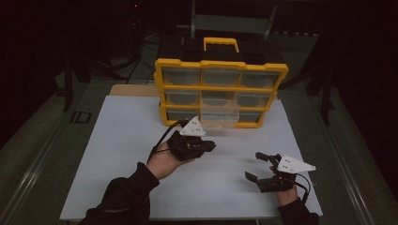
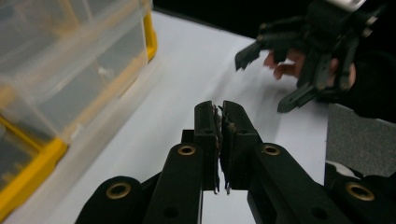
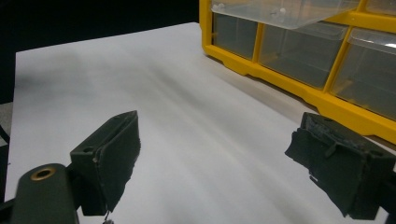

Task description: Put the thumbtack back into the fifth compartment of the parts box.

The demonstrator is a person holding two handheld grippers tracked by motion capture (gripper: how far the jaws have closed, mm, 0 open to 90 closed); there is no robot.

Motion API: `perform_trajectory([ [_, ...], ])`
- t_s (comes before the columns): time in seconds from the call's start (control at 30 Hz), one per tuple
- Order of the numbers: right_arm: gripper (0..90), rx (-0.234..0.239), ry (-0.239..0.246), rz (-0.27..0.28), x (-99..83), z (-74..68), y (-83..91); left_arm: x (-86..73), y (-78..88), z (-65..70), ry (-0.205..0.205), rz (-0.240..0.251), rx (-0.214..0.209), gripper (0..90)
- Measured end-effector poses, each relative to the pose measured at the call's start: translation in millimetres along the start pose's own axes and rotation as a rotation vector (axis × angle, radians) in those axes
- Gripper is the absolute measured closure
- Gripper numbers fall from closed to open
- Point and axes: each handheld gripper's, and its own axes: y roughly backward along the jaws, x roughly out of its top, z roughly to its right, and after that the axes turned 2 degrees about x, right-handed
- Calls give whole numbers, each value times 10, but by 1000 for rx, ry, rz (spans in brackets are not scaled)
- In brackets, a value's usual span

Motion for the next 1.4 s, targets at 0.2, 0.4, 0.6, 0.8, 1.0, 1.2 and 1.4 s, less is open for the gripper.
perform_trajectory([
  [0.2,136,0,-2,1,-1,3,3,149,74,-30,-12,26,4,847],
  [0.4,136,2,5,-2,2,-5,-9,316,154,-90,-16,48,26,847],
  [0.6,136,2,2,-5,-2,-2,-8,505,227,-160,-16,81,51,847],
  [0.8,136,0,2,-3,-3,-2,-6,677,260,-192,-24,98,81,847],
  [1.0,136,2,7,-5,2,-6,-9,816,240,-236,-18,119,106,847],
  [1.2,136,1,4,-2,4,-3,1,917,192,-288,-3,132,133,847],
  [1.4,136,0,6,-3,3,-4,-1,1005,125,-350,32,157,153,847],
])
